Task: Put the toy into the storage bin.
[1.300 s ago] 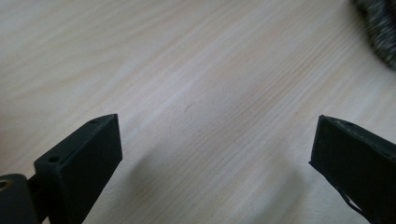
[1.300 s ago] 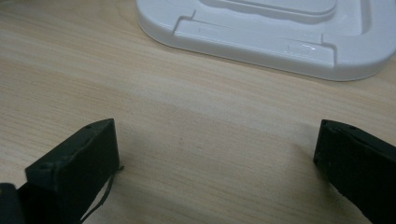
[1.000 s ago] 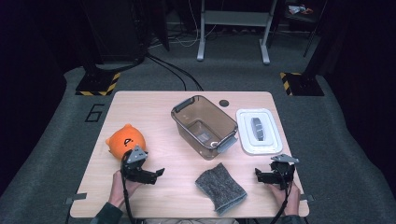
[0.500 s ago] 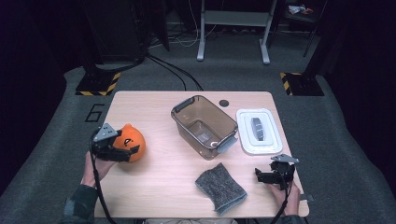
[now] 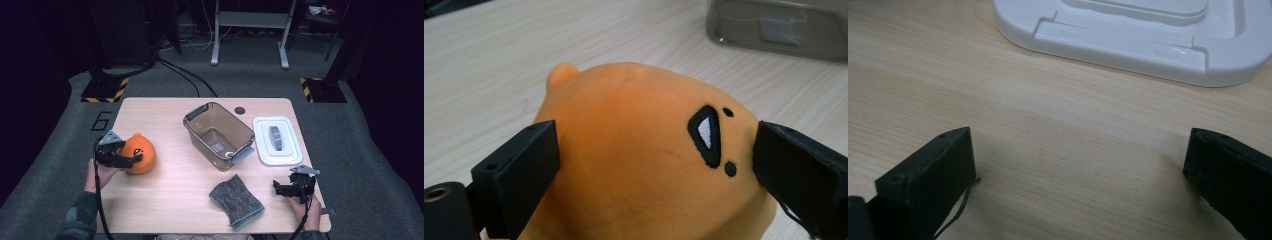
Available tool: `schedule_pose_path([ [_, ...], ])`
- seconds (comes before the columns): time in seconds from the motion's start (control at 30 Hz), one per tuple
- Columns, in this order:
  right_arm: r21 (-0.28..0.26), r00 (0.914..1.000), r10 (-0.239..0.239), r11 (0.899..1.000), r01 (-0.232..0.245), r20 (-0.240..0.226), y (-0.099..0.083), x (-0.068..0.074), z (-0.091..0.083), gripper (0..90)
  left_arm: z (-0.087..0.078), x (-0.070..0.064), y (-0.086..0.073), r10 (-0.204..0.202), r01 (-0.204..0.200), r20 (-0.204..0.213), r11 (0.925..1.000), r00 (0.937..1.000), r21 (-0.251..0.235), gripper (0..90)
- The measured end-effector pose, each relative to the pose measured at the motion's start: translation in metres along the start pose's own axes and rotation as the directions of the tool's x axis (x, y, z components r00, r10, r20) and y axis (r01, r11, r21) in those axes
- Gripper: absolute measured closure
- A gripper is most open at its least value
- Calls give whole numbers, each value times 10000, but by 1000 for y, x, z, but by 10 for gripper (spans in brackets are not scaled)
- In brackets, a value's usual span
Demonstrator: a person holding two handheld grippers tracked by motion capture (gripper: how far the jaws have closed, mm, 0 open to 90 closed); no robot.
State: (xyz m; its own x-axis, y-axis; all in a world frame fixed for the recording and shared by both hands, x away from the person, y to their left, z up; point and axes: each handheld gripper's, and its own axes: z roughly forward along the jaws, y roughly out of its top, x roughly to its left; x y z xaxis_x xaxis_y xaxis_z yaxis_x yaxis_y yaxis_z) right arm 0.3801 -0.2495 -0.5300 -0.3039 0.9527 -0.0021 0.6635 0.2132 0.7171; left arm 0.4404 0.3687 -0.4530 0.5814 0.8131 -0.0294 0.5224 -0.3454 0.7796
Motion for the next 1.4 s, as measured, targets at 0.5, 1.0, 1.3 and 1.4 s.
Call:
schedule_pose_path([
  [0.5,-10,10000,-9,10000,9,-3,0,0,0,0,12,-2,0,-213,201,82,9919,9997,1253,382],
  [1.0,-27,10000,89,10000,-89,-15,1,1,1,0,4,-8,3,-224,270,-427,9937,9988,1088,600],
  [1.3,-27,10000,88,10000,-88,-14,1,1,1,0,-2,-12,5,-295,345,-627,9963,9976,792,605],
  [1.4,-28,10000,90,10000,-90,-13,1,1,1,0,-4,-14,9,-391,423,-452,9963,9982,742,604],
])
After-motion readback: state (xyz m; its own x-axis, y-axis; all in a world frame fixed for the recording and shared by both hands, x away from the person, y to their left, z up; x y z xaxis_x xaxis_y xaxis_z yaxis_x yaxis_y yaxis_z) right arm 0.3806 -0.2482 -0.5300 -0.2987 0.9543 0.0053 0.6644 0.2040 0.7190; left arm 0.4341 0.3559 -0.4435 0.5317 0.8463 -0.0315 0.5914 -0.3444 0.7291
